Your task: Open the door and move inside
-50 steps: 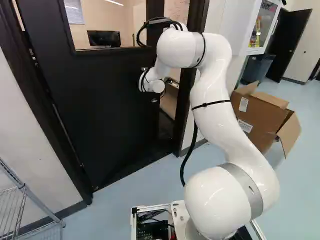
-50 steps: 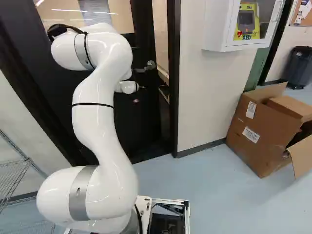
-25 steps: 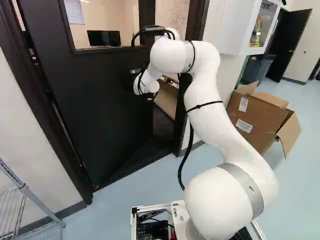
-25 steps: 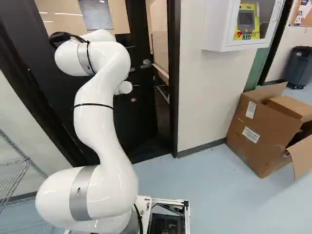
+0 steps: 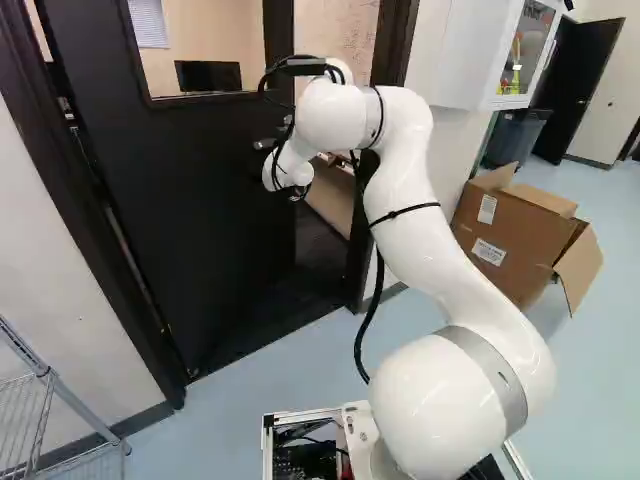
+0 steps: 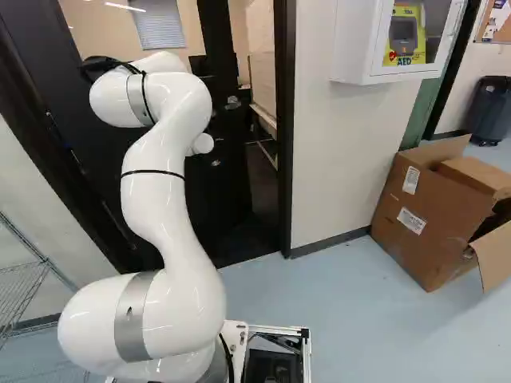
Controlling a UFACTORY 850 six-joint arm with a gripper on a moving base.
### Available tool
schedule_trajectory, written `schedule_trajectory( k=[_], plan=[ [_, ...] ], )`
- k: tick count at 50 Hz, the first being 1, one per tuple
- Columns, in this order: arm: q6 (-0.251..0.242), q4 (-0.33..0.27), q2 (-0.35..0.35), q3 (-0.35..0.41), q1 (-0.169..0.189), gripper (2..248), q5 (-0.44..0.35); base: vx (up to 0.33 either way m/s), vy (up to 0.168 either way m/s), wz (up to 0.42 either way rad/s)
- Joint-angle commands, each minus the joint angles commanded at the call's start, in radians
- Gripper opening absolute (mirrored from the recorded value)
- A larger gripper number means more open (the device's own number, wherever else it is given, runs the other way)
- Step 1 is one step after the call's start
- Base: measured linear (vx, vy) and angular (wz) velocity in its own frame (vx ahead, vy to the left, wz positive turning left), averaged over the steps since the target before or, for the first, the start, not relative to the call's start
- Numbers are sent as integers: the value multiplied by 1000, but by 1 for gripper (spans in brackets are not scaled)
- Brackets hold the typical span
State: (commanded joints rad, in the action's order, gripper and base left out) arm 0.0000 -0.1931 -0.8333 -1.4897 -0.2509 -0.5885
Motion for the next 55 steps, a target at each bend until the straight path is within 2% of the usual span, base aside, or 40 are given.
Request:
schedule_trajectory(
  k=[31,55],
  plan=[
    [0,0,151,213,1,247,0,0,0,0],
    [0,0,263,365,20,247,0,0,0,0]
  ],
)
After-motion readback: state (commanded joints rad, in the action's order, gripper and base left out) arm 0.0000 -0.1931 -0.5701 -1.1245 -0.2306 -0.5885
